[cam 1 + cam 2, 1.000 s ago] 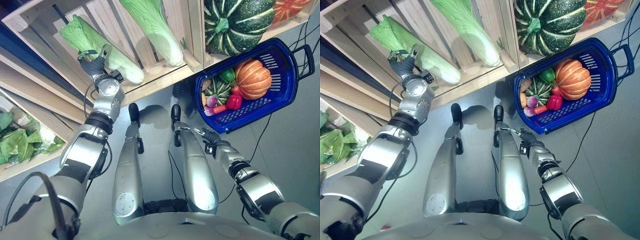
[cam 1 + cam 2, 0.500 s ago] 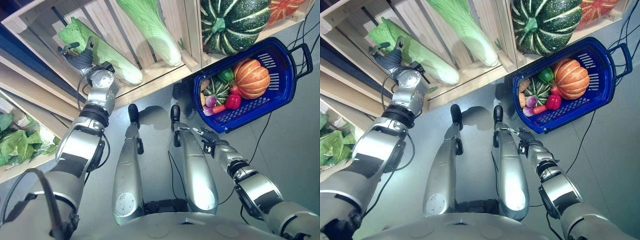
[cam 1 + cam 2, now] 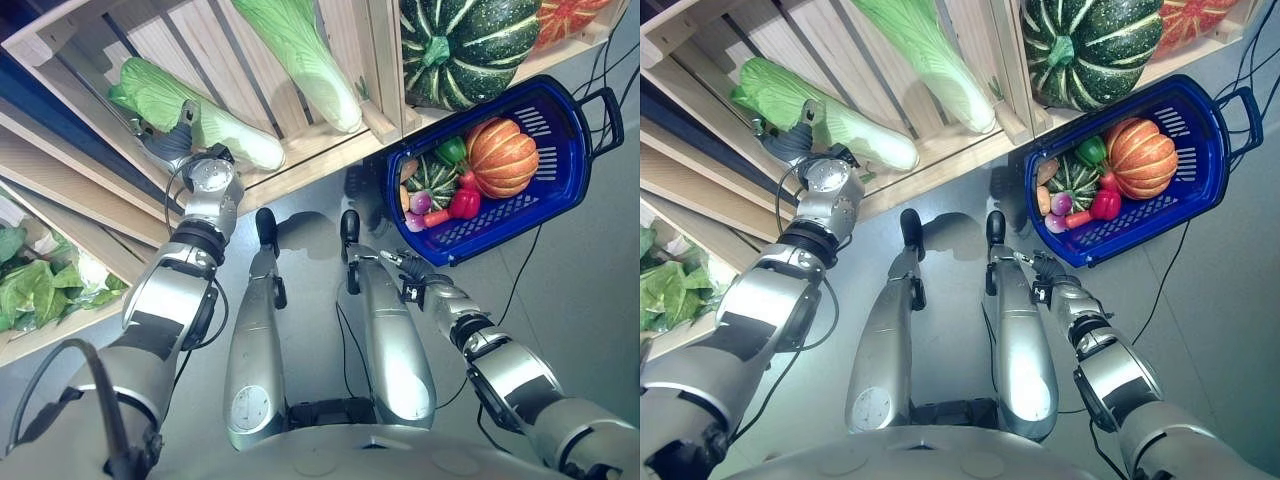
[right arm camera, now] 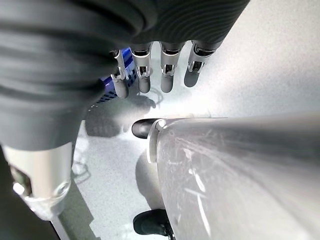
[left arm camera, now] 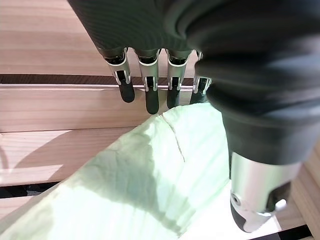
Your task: Pick up fruits and vegetables into the basket
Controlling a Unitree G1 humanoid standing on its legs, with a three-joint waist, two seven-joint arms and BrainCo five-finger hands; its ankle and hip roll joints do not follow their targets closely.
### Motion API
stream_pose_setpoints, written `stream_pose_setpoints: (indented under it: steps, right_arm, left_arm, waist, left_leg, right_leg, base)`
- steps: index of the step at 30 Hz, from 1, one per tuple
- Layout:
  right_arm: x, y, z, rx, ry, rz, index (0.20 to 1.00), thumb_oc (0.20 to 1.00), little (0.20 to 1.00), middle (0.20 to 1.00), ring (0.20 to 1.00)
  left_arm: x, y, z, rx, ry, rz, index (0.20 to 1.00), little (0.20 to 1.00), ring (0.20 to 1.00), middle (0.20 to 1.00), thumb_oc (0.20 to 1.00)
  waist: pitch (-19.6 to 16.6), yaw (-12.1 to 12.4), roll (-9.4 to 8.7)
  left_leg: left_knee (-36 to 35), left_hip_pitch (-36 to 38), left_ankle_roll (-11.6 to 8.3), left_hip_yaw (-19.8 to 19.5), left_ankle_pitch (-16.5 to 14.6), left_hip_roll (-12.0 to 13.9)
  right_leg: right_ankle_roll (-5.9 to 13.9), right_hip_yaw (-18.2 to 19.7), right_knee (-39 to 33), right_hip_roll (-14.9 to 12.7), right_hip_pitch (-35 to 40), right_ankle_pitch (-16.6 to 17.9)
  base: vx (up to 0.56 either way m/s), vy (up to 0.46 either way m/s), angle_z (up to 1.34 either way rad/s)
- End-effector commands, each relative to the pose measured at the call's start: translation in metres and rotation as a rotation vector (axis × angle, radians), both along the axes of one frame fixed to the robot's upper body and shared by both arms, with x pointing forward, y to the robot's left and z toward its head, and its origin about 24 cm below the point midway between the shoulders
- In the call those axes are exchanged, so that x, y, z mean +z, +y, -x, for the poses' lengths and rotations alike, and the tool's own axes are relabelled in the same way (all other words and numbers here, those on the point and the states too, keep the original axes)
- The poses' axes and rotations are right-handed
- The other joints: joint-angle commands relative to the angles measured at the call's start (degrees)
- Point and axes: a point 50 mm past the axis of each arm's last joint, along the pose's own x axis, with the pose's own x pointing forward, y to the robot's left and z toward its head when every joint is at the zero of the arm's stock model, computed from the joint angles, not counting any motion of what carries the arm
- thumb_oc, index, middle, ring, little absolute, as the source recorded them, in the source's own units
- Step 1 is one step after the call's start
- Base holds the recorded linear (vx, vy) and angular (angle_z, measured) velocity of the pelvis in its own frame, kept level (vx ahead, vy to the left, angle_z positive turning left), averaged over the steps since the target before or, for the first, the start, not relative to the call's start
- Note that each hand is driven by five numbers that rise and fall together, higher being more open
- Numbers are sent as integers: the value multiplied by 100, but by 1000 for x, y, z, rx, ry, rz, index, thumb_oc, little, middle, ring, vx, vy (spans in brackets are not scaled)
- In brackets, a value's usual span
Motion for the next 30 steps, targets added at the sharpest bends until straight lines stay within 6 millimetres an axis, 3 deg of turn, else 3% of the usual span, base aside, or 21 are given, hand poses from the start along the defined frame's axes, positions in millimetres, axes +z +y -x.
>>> stream_pose_setpoints:
  steps: [1, 11, 15, 30]
  right_arm:
    - [-8, 6, 7, -6, 34, -19, 1000, 1000, 1000, 1000, 1000]
    - [-5, 8, 3, -7, 27, -22, 1000, 1000, 1000, 1000, 1000]
    - [-4, 6, 3, -6, 27, -19, 1000, 1000, 1000, 1000, 1000]
    - [-3, -1, 3, 8, 30, 0, 1000, 1000, 1000, 1000, 1000]
  left_arm:
    - [-12, 13, 5, 57, -9, 95, 1000, 1000, 1000, 1000, 1000]
    - [-36, -3, 5, -90, 41, 153, 1000, 1000, 1000, 1000, 1000]
    - [-37, -6, 3, -148, 27, 162, 1000, 1000, 1000, 1000, 1000]
    - [11, -5, -13, -240, -90, 132, 1000, 1000, 1000, 1000, 1000]
  waist:
    - [-188, 99, -171]
    - [-188, 109, -154]
    - [-188, 100, -145]
    - [-188, -1, -119]
  left_leg:
    - [567, -253, 91, -117, -682, -244]
    - [542, -274, 90, -103, -660, -251]
    - [541, -278, 95, -100, -660, -253]
    - [592, -298, 87, -46, -689, -221]
  right_leg:
    - [148, -11, -661, 100, 219, 311]
    - [162, -28, -659, 109, 196, 325]
    - [162, -23, -642, 123, 179, 321]
    - [156, 3, -568, 136, 143, 272]
  base:
    - [0, 0, 0]
    - [0, 0, 0]
    - [0, 0, 0]
    - [3, 4, -1]
